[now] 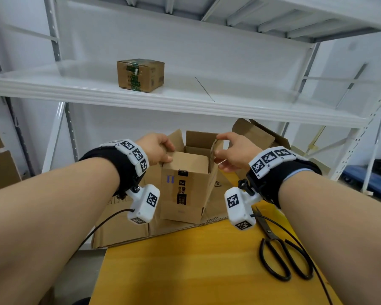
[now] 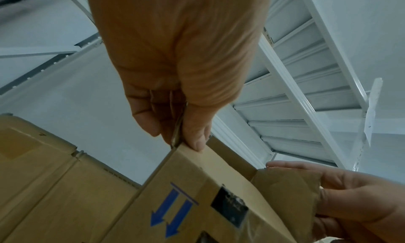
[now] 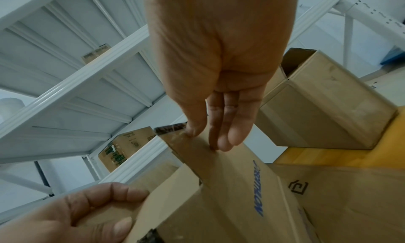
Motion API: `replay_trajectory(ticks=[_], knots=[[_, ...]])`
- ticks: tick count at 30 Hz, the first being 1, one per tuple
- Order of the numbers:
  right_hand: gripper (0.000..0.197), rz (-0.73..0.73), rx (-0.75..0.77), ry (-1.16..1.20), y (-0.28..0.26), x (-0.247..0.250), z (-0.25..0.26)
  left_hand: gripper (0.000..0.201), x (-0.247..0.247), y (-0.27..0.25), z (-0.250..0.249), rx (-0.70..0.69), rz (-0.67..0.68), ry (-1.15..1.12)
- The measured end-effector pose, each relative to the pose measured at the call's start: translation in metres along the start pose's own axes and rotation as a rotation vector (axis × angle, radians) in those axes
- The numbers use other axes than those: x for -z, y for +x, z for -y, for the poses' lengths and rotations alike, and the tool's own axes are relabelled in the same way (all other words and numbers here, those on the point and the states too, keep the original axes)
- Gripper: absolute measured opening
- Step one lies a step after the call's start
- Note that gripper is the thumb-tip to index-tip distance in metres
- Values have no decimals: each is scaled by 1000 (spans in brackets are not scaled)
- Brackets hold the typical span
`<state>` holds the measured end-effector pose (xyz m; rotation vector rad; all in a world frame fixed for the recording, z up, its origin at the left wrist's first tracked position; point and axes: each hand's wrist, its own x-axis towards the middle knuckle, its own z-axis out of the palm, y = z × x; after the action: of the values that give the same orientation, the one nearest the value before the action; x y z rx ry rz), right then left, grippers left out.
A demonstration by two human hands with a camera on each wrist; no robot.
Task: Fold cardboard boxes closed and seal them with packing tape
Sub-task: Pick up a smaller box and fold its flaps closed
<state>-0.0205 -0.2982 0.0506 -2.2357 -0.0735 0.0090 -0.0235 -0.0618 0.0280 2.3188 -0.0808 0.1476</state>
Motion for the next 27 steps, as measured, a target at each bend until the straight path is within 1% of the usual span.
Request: replay_trajectory(ticks=[3,6,8,11,12,14,17,18,20,22,23,25,27], knots=[[51,-43,27,-29,5,1,-1,32,0,4,1,0,5,-2],[48,-96,107,-187,15,6,-5,46,3,8,2,-28,-7,28],[46,-78,134,-329,17,11,-6,51,5,9,-1,-49,-4,100],[50,-31,117,-589,21,16,-7,48,7,11,-7,-70,21,205],[52,-6,115,-642,21,17,-7,47,7,11,-10,-70,29,225],[59,49,129,-635,22,20,-8,47,7,12,-13,-85,24,259],[62,185,208,-457,18,23,-9,48,7,14,-14,-109,16,281],[61,218,213,-407,16,24,-9,48,7,14,-13,-112,15,276],[56,222,201,-377,15,25,-9,48,6,14,-13,-122,11,276],[50,194,176,-433,17,28,-9,49,4,15,-12,-113,1,275],[51,197,154,-470,17,31,-9,48,5,15,-12,-115,-3,276],[58,220,118,-514,18,37,-8,43,6,17,-14,-109,-4,275],[57,229,116,-522,17,39,-8,32,6,18,-17,-110,11,269]])
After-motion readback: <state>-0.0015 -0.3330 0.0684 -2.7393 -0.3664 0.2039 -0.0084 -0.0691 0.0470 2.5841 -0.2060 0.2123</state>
